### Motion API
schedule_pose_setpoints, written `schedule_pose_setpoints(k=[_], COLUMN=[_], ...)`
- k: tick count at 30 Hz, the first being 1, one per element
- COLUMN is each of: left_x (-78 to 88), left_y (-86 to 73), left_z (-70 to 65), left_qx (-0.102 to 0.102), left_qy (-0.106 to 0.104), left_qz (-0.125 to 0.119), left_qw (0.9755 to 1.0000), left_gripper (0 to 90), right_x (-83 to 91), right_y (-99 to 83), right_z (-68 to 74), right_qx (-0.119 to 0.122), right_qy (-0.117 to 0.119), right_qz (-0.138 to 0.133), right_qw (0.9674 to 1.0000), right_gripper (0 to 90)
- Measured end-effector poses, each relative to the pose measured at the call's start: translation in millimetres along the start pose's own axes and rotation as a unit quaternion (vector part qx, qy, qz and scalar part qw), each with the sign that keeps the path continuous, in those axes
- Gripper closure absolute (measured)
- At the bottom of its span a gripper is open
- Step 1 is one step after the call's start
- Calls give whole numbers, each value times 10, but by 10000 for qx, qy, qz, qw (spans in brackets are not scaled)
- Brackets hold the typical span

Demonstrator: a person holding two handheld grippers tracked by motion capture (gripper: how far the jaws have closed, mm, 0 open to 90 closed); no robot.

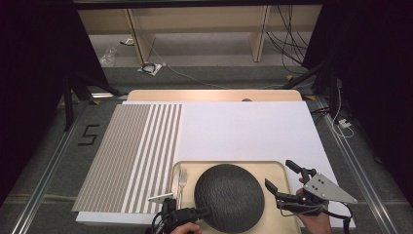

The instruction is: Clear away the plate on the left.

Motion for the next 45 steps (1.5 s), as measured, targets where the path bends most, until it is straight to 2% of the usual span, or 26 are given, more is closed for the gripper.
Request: schedule_pose_setpoints(k=[3,5,16,21,24,26,28,30,32,34,35,41,45], left_x=[4,-4,-12,-15,-24,-38,-40,-41,-35,-20,-13,49,112], left_y=[-10,-15,-13,-8,-12,-18,-28,-27,-26,-15,-4,64,128], left_z=[-6,4,22,10,7,13,23,-7,-32,-52,-61,-104,-141], left_qx=[-80,-11,-69,-109,-134,-48,-119,-101,-220,-232,-210,-426,-675], left_qy=[31,15,87,77,92,117,134,150,185,190,185,263,394], left_qz=[-11,-10,156,190,231,315,350,371,426,434,422,348,47], left_qw=[10000,10000,9998,9997,9996,9994,9992,9991,9987,9986,9987,9981,9969], left_gripper=[842,841,818,756,693,622,603,563,506,468,454,399,384], right_x=[-2,-3,5,3,3,4,5,7,6,6,6,4,5], right_y=[0,0,3,3,4,3,4,5,4,4,4,5,5], right_z=[1,1,4,6,7,6,6,6,6,7,7,12,10], right_qx=[6,3,6,20,23,22,25,27,23,26,28,17,14], right_qy=[3,4,5,6,10,9,10,12,12,15,12,20,27], right_qz=[-2,0,12,2,5,6,3,-1,5,4,1,0,3], right_qw=[10000,10000,10000,10000,10000,10000,10000,10000,10000,10000,10000,10000,10000], right_gripper=[138,138,138,138,138,139,138,139,138,138,139,139,138])
Point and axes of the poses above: each handheld gripper's, and its own axes: x roughly backward along the jaws, y roughly out of its top, z roughly to its left, the point moved 2 cm from there along -x, roughly forward along the jaws, and after that the axes turned 3 degrees about -z, right-handed, at the moved point
